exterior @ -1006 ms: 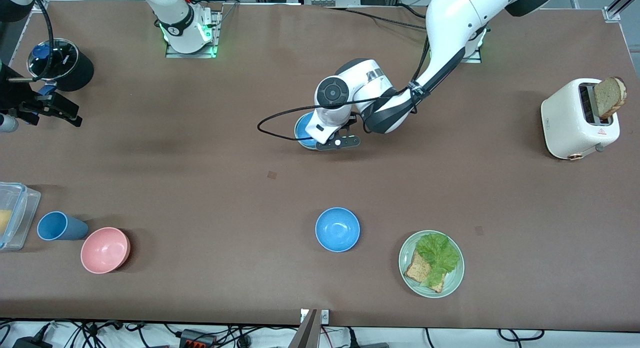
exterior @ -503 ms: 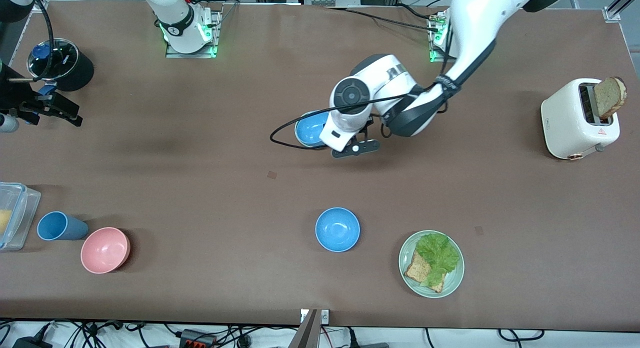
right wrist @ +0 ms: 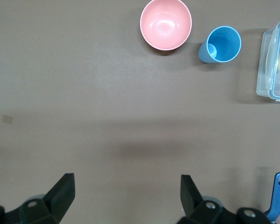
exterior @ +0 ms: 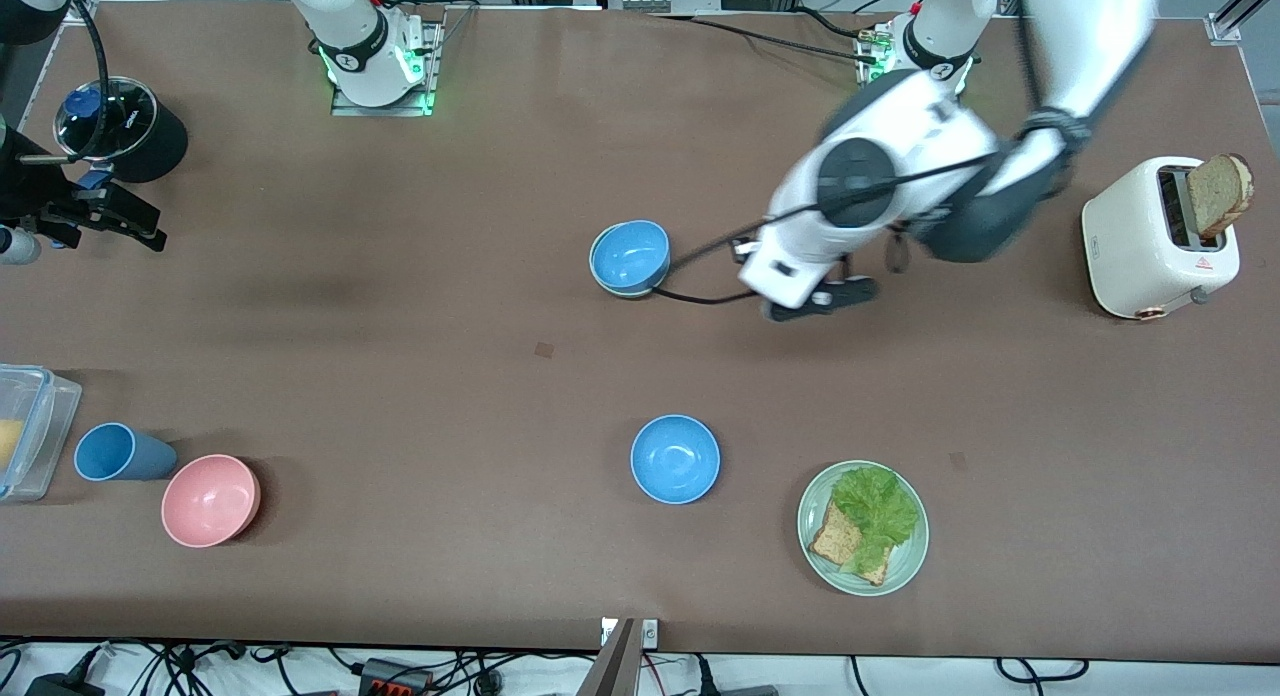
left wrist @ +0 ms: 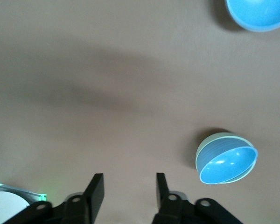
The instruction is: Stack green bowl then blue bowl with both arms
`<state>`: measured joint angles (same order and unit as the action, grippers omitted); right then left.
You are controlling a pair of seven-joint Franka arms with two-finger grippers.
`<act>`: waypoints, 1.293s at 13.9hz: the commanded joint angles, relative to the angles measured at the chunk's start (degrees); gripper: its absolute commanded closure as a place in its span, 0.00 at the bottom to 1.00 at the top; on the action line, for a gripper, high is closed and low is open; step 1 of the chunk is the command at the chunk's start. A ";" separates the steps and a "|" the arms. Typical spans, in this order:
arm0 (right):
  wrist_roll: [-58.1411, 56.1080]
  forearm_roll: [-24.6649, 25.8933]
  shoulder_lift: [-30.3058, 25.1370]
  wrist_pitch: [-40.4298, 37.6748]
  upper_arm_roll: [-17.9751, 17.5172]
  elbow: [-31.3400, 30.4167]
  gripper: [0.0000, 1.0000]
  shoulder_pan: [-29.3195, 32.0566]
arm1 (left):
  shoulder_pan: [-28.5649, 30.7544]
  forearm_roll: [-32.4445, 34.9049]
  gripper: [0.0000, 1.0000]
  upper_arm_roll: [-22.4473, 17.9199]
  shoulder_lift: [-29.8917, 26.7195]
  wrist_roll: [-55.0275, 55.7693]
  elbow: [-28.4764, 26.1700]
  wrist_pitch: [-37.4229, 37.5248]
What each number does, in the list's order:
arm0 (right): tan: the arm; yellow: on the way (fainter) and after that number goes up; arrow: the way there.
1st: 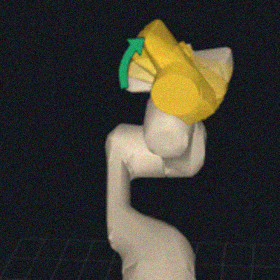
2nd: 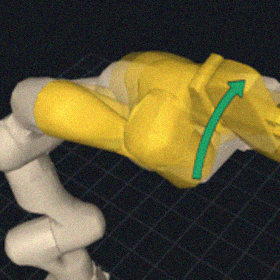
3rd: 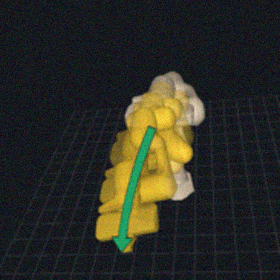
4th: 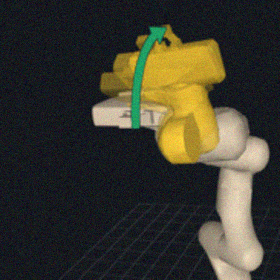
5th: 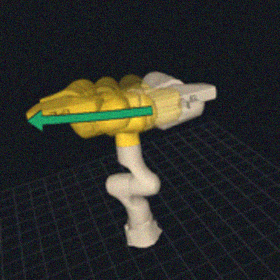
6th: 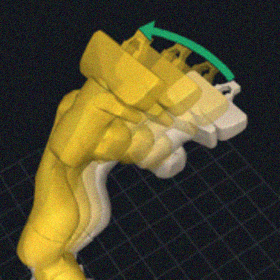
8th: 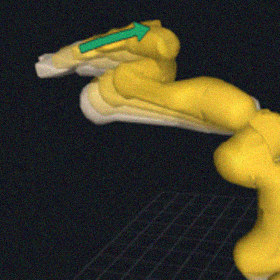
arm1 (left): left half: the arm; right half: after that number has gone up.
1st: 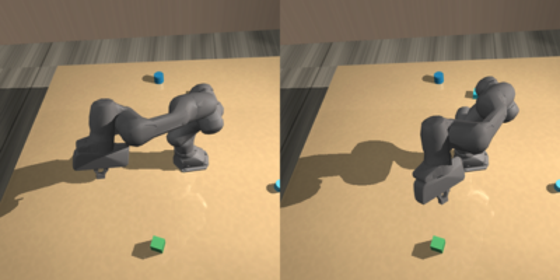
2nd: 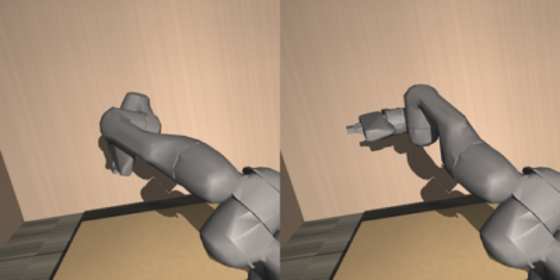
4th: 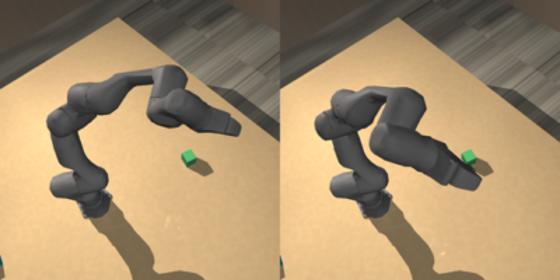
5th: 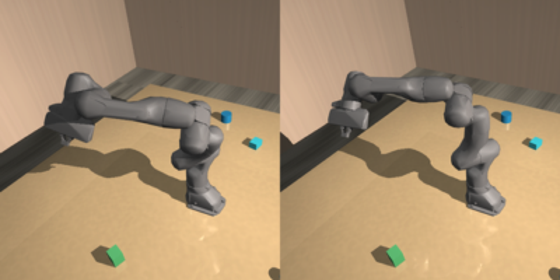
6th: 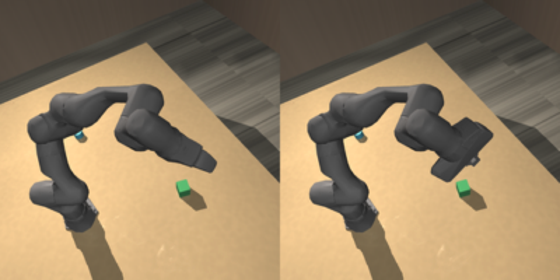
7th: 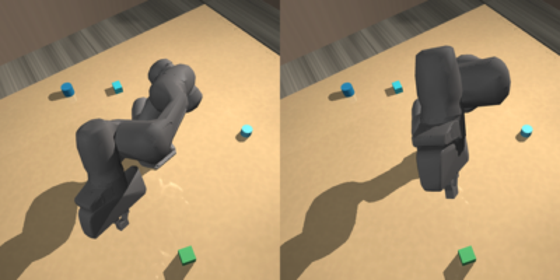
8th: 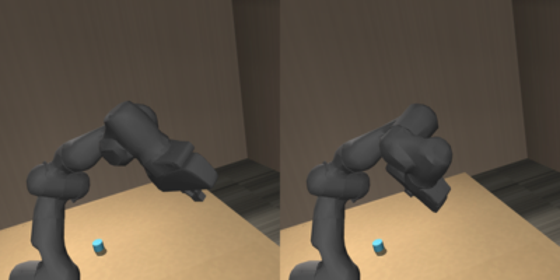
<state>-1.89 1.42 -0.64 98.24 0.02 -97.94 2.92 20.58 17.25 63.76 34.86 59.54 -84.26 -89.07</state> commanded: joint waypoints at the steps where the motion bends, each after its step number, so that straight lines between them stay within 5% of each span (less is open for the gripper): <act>1: 0.75 -0.28 0.20 -0.86 -0.37 1.08 0.00 0.07 | 6.12 0.51 0.37 4.08 -0.06 -6.68 2.42 3.53; 6: 0.75 -0.37 0.20 -0.68 -0.54 1.08 0.00 -0.02 | 10.61 1.12 0.00 4.09 0.03 -22.14 5.33 6.10; 10: 0.75 -0.37 0.20 -1.03 -0.54 1.08 0.00 -0.02 | 13.96 0.16 0.00 -0.80 -2.59 -39.37 8.94 6.36; 12: 0.05 -0.37 0.20 -1.12 -0.54 1.08 0.00 0.07 | 11.52 -4.65 0.00 -11.05 -8.72 -47.72 8.85 6.89; 15: -0.22 -0.37 0.20 -1.39 -0.54 1.08 0.00 0.07 | -4.62 -14.59 0.00 -42.13 -16.13 -62.40 7.45 6.36; 18: -0.22 -0.28 0.20 -1.39 -0.54 1.08 0.00 -0.02 | -6.08 -17.69 0.00 -48.98 -23.57 -62.10 -1.04 0.69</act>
<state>-1.92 1.41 -0.63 97.94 -0.28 -97.85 2.87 17.24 1.63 21.22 19.65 -1.03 -76.55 -83.51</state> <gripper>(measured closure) 0.000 0.000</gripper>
